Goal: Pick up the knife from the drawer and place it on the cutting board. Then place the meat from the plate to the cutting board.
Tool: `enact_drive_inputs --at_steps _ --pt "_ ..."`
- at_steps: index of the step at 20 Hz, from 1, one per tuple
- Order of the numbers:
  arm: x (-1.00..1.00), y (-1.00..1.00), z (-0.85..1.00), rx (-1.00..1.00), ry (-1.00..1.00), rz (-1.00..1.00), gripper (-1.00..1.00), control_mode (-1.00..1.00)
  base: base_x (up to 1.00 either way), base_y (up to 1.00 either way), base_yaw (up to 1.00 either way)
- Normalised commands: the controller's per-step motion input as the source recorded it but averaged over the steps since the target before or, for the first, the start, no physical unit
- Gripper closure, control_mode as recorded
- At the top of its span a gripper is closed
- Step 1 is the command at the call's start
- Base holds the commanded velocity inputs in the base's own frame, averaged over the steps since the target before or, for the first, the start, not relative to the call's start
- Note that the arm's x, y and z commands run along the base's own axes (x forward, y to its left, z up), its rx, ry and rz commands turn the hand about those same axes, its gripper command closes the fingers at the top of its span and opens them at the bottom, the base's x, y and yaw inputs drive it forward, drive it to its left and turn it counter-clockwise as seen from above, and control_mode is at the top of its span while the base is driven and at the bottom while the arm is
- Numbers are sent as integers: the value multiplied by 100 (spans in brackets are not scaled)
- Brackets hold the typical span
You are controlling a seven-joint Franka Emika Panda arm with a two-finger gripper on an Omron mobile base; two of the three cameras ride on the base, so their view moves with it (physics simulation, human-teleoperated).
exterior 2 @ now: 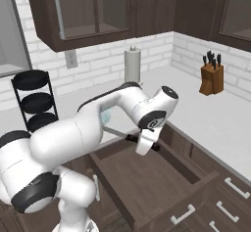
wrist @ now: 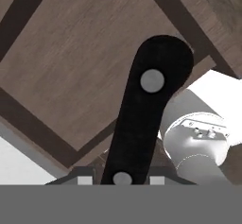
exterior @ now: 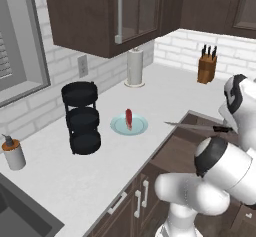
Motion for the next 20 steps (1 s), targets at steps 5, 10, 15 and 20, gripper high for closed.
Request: enact_drive_inputs --at_steps 5,10,15,20 --pt "0 32 32 -1 -4 10 100 -100 0 0 0" --pt "8 56 17 0 -11 11 100 -100 0 0 0" --pt "18 51 1 0 -3 3 100 -100 0 0 0" --pt "3 66 0 -3 0 0 100 -100 0 0 0"
